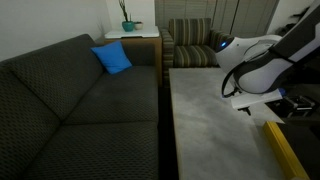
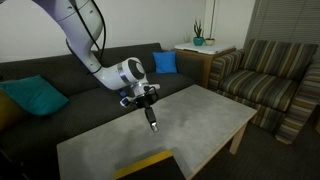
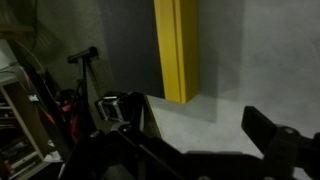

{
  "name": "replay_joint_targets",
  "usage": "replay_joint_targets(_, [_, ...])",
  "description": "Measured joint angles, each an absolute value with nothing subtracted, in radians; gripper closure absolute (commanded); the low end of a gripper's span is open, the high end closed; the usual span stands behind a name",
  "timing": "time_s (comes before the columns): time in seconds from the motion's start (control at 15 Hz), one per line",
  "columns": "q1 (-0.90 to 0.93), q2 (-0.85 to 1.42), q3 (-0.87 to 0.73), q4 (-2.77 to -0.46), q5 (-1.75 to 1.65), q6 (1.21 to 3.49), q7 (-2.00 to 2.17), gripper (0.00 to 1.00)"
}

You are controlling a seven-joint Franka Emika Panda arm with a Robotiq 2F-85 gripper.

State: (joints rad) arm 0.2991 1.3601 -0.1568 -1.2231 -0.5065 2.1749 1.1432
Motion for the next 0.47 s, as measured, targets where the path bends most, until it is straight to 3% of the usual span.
replay_joint_targets(0.47, [0.228, 1.260, -0.161, -1.404, -0.607, 2.654, 1.031, 0.00])
